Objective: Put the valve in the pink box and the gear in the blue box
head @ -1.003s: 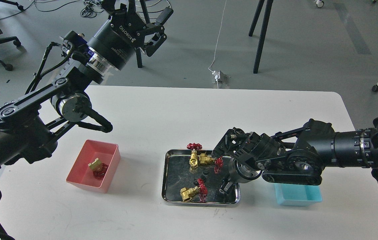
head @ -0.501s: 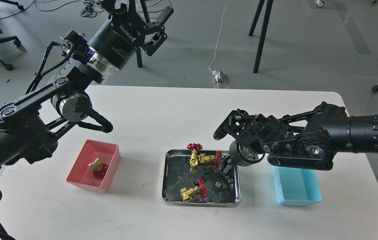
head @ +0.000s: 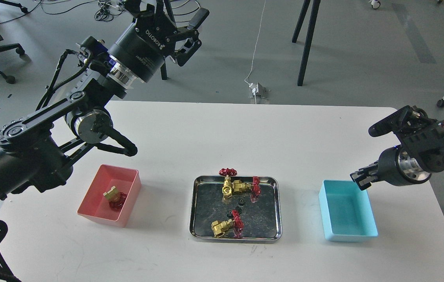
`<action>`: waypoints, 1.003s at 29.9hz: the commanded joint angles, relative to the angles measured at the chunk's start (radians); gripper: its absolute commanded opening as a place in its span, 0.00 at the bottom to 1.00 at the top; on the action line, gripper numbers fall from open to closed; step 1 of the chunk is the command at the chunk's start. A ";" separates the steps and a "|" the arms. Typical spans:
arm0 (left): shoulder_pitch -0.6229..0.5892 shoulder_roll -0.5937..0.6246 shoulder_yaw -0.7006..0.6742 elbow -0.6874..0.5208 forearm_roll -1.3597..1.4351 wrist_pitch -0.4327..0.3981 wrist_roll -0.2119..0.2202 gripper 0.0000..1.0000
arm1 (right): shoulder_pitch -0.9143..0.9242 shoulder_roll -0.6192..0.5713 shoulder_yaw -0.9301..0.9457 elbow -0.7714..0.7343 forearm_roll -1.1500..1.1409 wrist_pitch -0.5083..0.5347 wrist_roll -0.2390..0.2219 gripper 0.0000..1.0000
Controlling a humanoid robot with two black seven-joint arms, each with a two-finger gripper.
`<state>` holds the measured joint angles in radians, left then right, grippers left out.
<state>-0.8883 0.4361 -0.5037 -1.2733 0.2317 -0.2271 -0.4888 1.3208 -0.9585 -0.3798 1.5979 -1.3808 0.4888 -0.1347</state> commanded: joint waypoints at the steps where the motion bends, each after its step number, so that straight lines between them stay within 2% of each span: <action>1: 0.000 -0.016 0.004 0.002 0.001 0.000 0.000 0.92 | -0.055 -0.017 0.048 0.005 0.000 0.000 0.000 0.12; 3: 0.002 -0.016 0.004 0.002 0.001 0.000 0.000 0.92 | -0.069 -0.017 0.076 0.005 0.005 0.000 0.003 0.35; 4: 0.002 -0.016 0.004 0.002 0.001 0.000 0.000 0.92 | -0.072 -0.016 0.087 0.004 0.009 0.000 0.006 0.50; 5: 0.002 -0.016 0.004 0.002 0.001 0.000 0.000 0.92 | -0.072 -0.013 0.096 0.002 0.019 0.000 0.010 0.87; 6: 0.000 -0.014 0.004 0.003 0.001 0.000 0.000 0.92 | -0.072 -0.009 0.105 -0.001 0.035 0.000 0.013 0.98; 13: -0.014 -0.005 0.017 0.038 0.001 -0.001 0.000 0.92 | -0.078 -0.008 0.171 -0.018 0.183 0.000 0.012 1.00; 16: -0.024 0.006 0.017 0.081 0.001 -0.014 0.000 0.92 | -0.080 -0.008 0.286 -0.081 0.268 -0.025 0.015 1.00; 18: -0.046 0.033 0.019 0.120 0.001 -0.017 0.000 0.92 | -0.084 -0.005 0.389 -0.143 0.462 -0.129 0.017 1.00; 20: -0.081 0.065 0.019 0.155 0.000 -0.023 0.000 0.91 | -0.086 0.026 0.513 -0.220 0.758 -0.212 0.026 1.00; 22: -0.119 0.085 0.017 0.196 -0.015 -0.049 0.000 0.91 | -0.087 0.058 0.645 -0.312 1.074 -0.242 0.032 1.00; 25: -0.182 0.092 0.019 0.270 -0.063 -0.154 0.000 0.91 | -0.087 0.130 0.810 -0.533 1.467 -0.208 0.032 1.00; 27: -0.202 0.087 0.017 0.343 -0.121 -0.262 0.000 0.91 | -0.095 0.176 0.872 -0.666 1.633 -0.115 0.030 1.00; 28: -0.208 0.079 0.016 0.397 -0.155 -0.262 0.000 0.91 | -0.107 0.202 0.889 -0.734 1.699 -0.026 0.030 1.00; 30: -0.207 0.046 0.011 0.475 -0.221 -0.262 0.000 0.91 | -0.150 0.259 0.904 -0.835 1.758 0.000 0.029 1.00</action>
<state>-1.0884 0.5171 -0.4873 -0.9077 0.0976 -0.4636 -0.4888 1.2159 -0.7732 0.4866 0.9154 0.0852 0.4073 -0.1037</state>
